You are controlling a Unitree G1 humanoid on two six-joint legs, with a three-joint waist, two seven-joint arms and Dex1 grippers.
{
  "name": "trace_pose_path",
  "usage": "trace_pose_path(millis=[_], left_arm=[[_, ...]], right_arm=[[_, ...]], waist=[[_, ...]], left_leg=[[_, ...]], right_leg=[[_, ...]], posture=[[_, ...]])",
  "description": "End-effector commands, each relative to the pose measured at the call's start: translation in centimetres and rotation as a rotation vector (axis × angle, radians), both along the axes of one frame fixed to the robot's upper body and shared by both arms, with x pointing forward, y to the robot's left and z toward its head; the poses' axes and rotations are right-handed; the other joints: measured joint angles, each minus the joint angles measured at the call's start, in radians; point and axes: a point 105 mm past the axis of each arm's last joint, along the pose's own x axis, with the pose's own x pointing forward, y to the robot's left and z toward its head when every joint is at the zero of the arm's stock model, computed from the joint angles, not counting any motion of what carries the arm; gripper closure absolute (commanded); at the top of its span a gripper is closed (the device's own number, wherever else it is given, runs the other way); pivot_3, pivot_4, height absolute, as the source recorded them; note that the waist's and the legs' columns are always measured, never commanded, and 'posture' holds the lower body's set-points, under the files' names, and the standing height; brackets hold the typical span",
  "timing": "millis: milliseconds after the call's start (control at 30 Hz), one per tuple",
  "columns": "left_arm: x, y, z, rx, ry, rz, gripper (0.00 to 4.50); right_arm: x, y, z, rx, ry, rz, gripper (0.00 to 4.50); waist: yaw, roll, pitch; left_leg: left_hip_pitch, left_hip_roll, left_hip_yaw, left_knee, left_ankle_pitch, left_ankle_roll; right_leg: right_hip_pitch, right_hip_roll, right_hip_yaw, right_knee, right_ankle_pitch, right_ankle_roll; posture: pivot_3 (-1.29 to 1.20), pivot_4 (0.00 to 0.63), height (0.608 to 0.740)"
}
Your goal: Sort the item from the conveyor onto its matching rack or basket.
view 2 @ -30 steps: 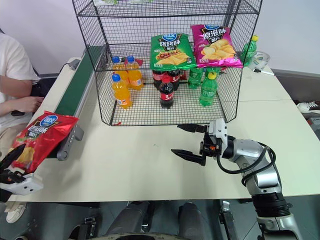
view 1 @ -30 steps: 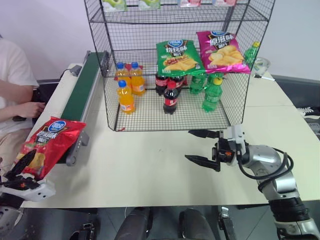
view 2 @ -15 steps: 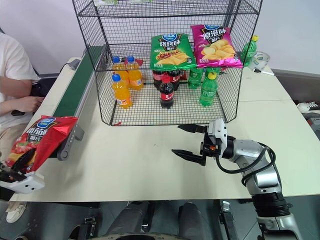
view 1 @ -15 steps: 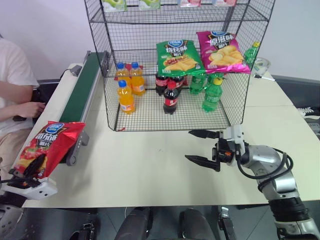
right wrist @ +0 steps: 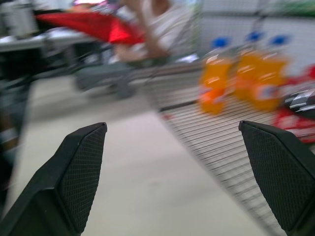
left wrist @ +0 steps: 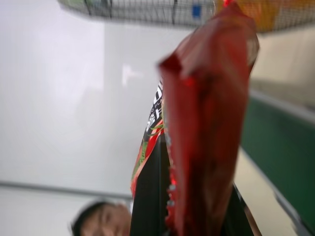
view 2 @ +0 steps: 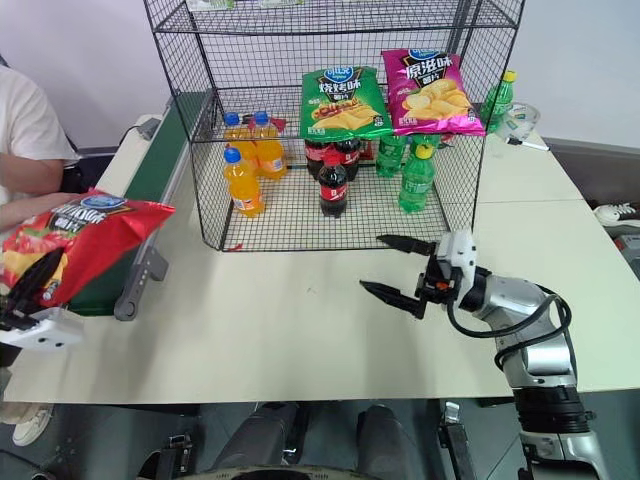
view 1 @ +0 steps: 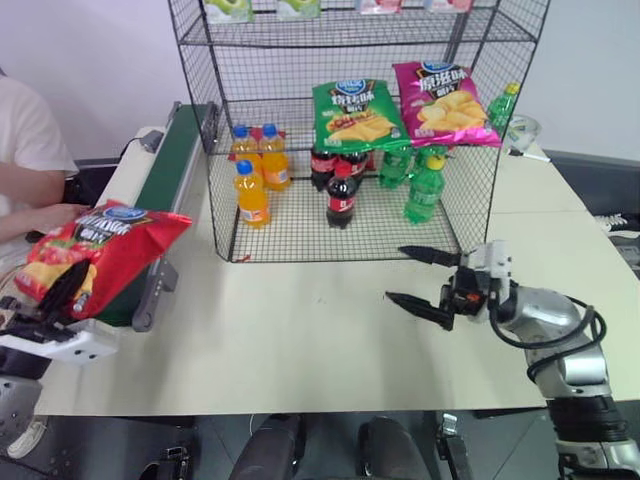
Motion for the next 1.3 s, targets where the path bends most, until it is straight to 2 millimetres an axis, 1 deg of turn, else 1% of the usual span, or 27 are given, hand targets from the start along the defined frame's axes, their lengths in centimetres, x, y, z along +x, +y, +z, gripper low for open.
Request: trace_pose_path(millis=[33, 167, 233, 300, 400, 533, 600, 633, 667, 700, 767, 867, 1000, 1067, 1167, 1233, 1300], left_arm=[[0.3, -2.8, 3.0, 0.011, -0.08, -0.09, 4.46], [1.7, -6.6, 5.0, -0.009, -0.145, -0.19, 4.46], [2.1, -7.3, 5.5, -0.024, -0.16, -0.204, 4.46], [3.8, -8.3, 6.8, -0.063, -0.213, -0.208, 4.46], [6.6, -9.4, 7.9, -0.104, -0.264, -0.191, 4.46], [10.0, -11.4, 7.9, -0.147, -0.295, -0.175, 4.46], [11.4, -11.8, 7.3, -0.171, -0.293, -0.142, 4.46], [12.3, -12.1, 7.1, -0.212, -0.293, -0.134, 4.46], [13.6, -13.0, 6.5, -0.244, -0.262, -0.136, 4.46], [14.4, -13.9, 6.4, -0.3, -0.259, -0.157, 4.46], [15.5, -16.2, 6.8, -0.32, -0.27, -0.202, 4.46], [16.7, -16.3, 7.8, -0.378, -0.315, -0.174, 4.46], [19.6, -15.7, 7.4, -0.424, -0.271, -0.072, 4.46], [20.6, -14.9, 7.7, -0.491, -0.266, -0.02, 4.46], [21.6, -14.0, 8.9, -0.543, -0.293, 0.027, 4.46], [22.2, -14.1, 9.4, -0.563, -0.291, 0.032, 4.46], [22.6, -14.1, 9.5, -0.591, -0.287, 0.052, 4.46]], right_arm=[[0.2, -0.9, 2.0, 0.064, -0.094, -0.063, 0.0], [0.2, -0.7, 2.1, 0.088, -0.112, -0.099, 0.0], [0.2, -0.5, 2.1, 0.086, -0.119, -0.104, 0.0], [0.0, -0.2, 2.4, 0.107, -0.14, -0.113, 0.0], [-0.4, 0.7, 2.9, 0.146, -0.154, -0.108, 0.0], [-0.6, 1.8, 3.0, 0.166, -0.159, -0.107, 0.0], [-0.5, 2.0, 3.0, 0.166, -0.159, -0.108, 0.0], [-0.5, 2.1, 3.0, 0.17, -0.159, -0.108, 0.0], [-0.4, 2.2, 3.0, 0.171, -0.159, -0.109, 0.0], [-0.4, 2.3, 3.0, 0.166, -0.162, -0.107, 0.0], [-0.3, 2.5, 3.1, 0.167, -0.165, -0.104, 0.0], [-0.2, 2.6, 3.1, 0.164, -0.166, -0.1, 0.0], [-0.1, 2.7, 3.1, 0.163, -0.166, -0.104, 0.0], [-0.1, 2.7, 3.1, 0.162, -0.165, -0.106, 0.0], [-0.2, 2.7, 3.0, 0.156, -0.16, -0.105, 0.0], [-0.2, 2.7, 3.0, 0.155, -0.159, -0.106, 0.0], [-0.3, 2.8, 3.0, 0.155, -0.157, -0.104, 0.0]], waist=[[0.0, 0.0, 0.0], [0.001, 0.0, 0.0], [-0.001, 0.0, 0.0], [-0.001, 0.001, 0.0], [0.001, 0.001, 0.0], [-0.002, 0.001, 0.0], [-0.004, 0.001, 0.0], [-0.004, 0.001, 0.0], [-0.002, 0.001, 0.0], [0.0, 0.001, 0.0], [0.004, 0.0, 0.0], [-0.003, -0.001, 0.001], [-0.012, -0.001, 0.001], [-0.013, -0.001, 0.001], [-0.013, -0.002, 0.001], [-0.012, -0.002, 0.002], [-0.011, -0.003, 0.002]], left_leg=[[0.0, 0.0, 0.0, 0.0, 0.0, 0.0], [0.0, 0.0, 0.0, 0.0, 0.0, 0.0], [0.0, 0.0, 0.0, 0.001, 0.001, 0.0], [0.0, 0.0, 0.001, 0.0, 0.001, 0.0], [0.0, 0.0, 0.0, 0.001, 0.002, -0.002], [0.0, 0.0, 0.0, 0.001, 0.003, -0.002], [0.0, -0.001, 0.0, 0.001, 0.003, -0.002], [0.0, -0.001, 0.0, 0.001, 0.003, -0.002], [0.0, -0.001, 0.001, 0.001, 0.003, -0.003], [0.0, -0.001, 0.0, 0.001, 0.003, -0.003], [0.0, -0.001, -0.001, 0.002, 0.003, -0.003], [-0.001, -0.002, -0.001, 0.003, 0.003, -0.003], [-0.002, -0.001, 0.0, 0.002, 0.004, -0.004], [-0.002, -0.001, 0.0, 0.002, 0.004, -0.004], [-0.002, -0.001, 0.0, 0.003, 0.004, -0.003], [-0.004, -0.001, 0.0, 0.003, 0.004, -0.004], [-0.005, -0.001, 0.0, 0.004, 0.004, -0.004]], right_leg=[[0.0, 0.0, 0.0, 0.0, 0.0, 0.0], [0.0, 0.0, 0.0, 0.0, 0.0, 0.0], [0.001, 0.001, 0.0, 0.001, 0.0, 0.0], [0.002, 0.001, 0.0, 0.001, 0.0, 0.0], [0.003, 0.003, 0.0, 0.003, 0.0, 0.0], [0.003, 0.004, 0.0, 0.003, 0.0, 0.0], [0.003, 0.004, 0.0, 0.003, 0.0, 0.0], [0.003, 0.004, 0.0, 0.003, 0.0, 0.0], [0.003, 0.004, 0.0, 0.003, 0.0, 0.0], [0.002, 0.004, 0.0, 0.004, 0.0, 0.0], [0.003, 0.005, 0.0, 0.004, 0.0, 0.0], [0.003, 0.004, 0.0, 0.004, 0.0, 0.001], [0.0, 0.005, 0.0, 0.005, 0.0, 0.001], [0.001, 0.005, 0.0, 0.005, 0.0, 0.001], [0.001, 0.005, 0.0, 0.005, 0.0, 0.001], [0.0, 0.005, 0.0, 0.005, 0.0, 0.001], [-0.001, 0.005, 0.0, 0.005, 0.0, 0.001]], posture=[[0.0, 0.15, 0.74], [0.0, 0.15, 0.74], [0.0, 0.15, 0.74], [0.0, 0.15, 0.74], [0.0, 0.15, 0.74], [0.0, 0.15, 0.74], [0.0, 0.15, 0.74], [0.0, 0.15, 0.74], [0.0, 0.15, 0.74], [0.0, 0.15, 0.74], [0.0, 0.15, 0.74], [0.0, 0.15, 0.74], [0.0, 0.15, 0.74], [0.0, 0.15, 0.74], [0.0, 0.15, 0.74], [0.0, 0.15, 0.74], [0.0, 0.15, 0.74]])
